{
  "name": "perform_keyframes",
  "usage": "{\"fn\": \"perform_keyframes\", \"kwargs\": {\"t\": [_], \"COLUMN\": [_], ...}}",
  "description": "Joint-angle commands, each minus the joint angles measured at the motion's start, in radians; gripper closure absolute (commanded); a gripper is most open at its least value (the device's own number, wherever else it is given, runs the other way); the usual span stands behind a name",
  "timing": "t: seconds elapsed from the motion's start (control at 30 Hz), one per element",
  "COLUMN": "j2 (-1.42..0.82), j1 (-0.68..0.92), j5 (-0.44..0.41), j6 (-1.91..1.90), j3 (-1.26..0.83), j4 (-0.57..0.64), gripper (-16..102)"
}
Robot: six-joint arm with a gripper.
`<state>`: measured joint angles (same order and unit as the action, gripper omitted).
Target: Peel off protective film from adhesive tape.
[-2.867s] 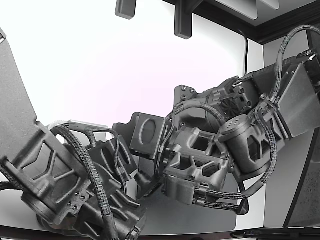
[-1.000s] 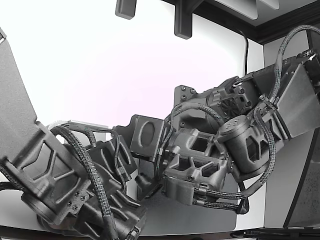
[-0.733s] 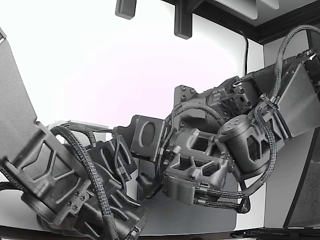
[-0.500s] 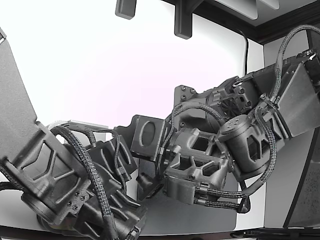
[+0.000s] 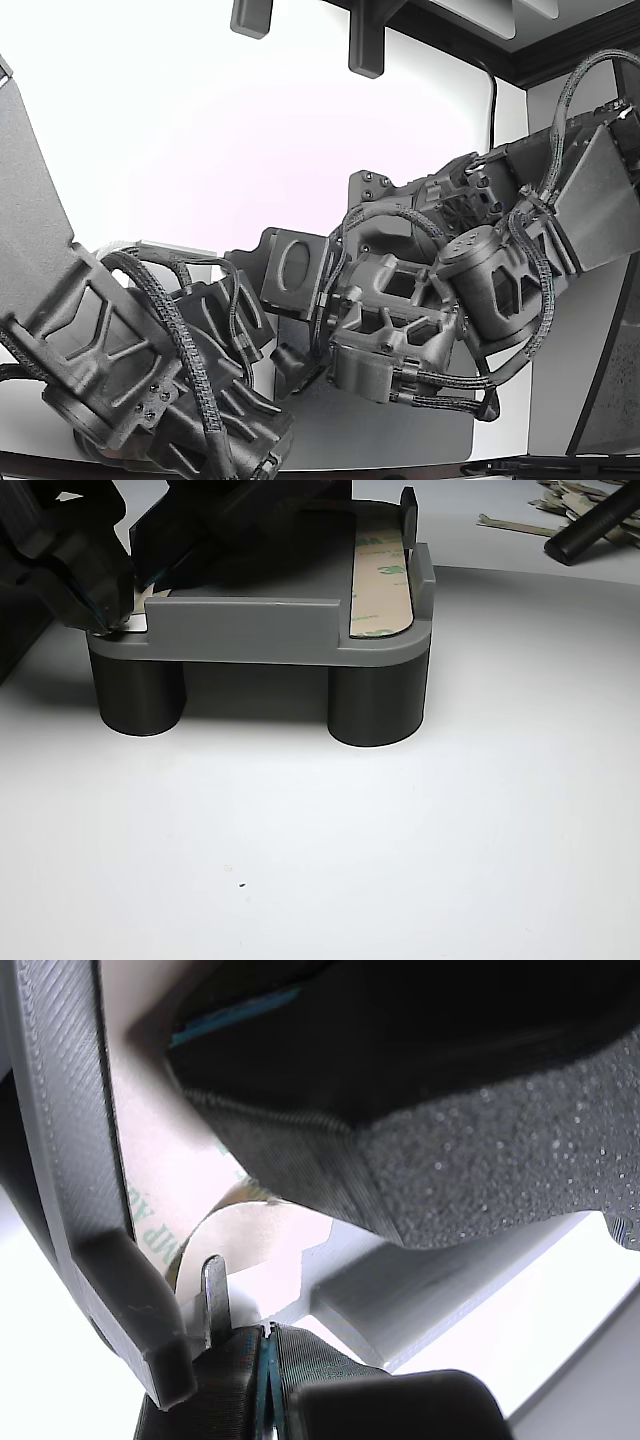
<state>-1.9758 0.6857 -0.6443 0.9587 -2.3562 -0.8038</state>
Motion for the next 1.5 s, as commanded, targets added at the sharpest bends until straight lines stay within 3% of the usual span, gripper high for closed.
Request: {"fn": "perform_keyframes", "kwargs": {"t": [0.0, 0.27, 0.77, 1.07, 1.3, 1.33, 1.43, 1.47], "j2": [-0.018, -0.017, 0.002, 0.002, -0.02, -0.034, -0.077, -0.092], "j1": [-0.018, -0.018, -0.018, -0.018, -0.031, -0.035, -0.074, -0.084], "j5": [-0.003, -0.005, 0.029, 0.005, -0.023, -0.028, -0.012, -0.012], "j6": [0.005, 0.008, -0.054, -0.031, -0.032, -0.026, -0.017, -0.014], "j3": [0.017, 0.02, 0.063, 0.083, 0.169, 0.175, 0.192, 0.195], "j4": [0.009, 0.012, -0.095, -0.098, -0.239, -0.253, -0.311, -0.327], "gripper": [97, 97, 97, 97, 97, 96, 69, 66]}}
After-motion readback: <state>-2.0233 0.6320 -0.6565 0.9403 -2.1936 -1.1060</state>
